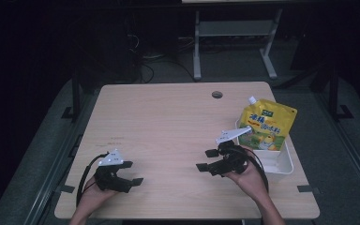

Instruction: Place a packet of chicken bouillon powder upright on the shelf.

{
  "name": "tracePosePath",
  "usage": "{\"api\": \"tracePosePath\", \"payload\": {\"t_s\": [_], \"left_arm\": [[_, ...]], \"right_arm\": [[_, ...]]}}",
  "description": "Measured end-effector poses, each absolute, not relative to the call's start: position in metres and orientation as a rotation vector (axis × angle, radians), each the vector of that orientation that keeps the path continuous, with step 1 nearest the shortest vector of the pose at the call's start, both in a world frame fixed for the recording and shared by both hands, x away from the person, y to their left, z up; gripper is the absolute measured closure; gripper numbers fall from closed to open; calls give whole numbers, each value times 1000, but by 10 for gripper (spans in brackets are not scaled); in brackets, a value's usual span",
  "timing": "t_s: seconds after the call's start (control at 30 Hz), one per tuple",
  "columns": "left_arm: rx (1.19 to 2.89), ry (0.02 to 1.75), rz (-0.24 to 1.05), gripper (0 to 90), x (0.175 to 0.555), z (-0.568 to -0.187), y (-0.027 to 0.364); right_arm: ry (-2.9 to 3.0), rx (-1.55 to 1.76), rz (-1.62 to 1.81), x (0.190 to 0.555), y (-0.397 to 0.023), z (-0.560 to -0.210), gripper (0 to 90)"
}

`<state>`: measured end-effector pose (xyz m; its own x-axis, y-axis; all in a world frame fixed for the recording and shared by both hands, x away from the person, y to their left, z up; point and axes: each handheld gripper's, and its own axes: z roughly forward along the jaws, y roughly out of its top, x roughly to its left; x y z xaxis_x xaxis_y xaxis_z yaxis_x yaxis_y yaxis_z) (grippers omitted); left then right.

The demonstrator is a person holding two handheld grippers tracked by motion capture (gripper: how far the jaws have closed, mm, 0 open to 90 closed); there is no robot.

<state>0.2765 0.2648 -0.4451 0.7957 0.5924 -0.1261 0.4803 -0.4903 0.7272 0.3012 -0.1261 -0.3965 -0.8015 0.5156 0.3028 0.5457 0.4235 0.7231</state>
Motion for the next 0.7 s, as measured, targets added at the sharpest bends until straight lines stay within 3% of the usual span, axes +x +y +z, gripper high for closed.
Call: {"api": "tracePosePath", "payload": {"t_s": [0.7], "left_arm": [[2189, 774, 165, 185, 277, -448, 259]], "right_arm": [[-2675, -956, -1293, 287, -89, -428, 304]]}}
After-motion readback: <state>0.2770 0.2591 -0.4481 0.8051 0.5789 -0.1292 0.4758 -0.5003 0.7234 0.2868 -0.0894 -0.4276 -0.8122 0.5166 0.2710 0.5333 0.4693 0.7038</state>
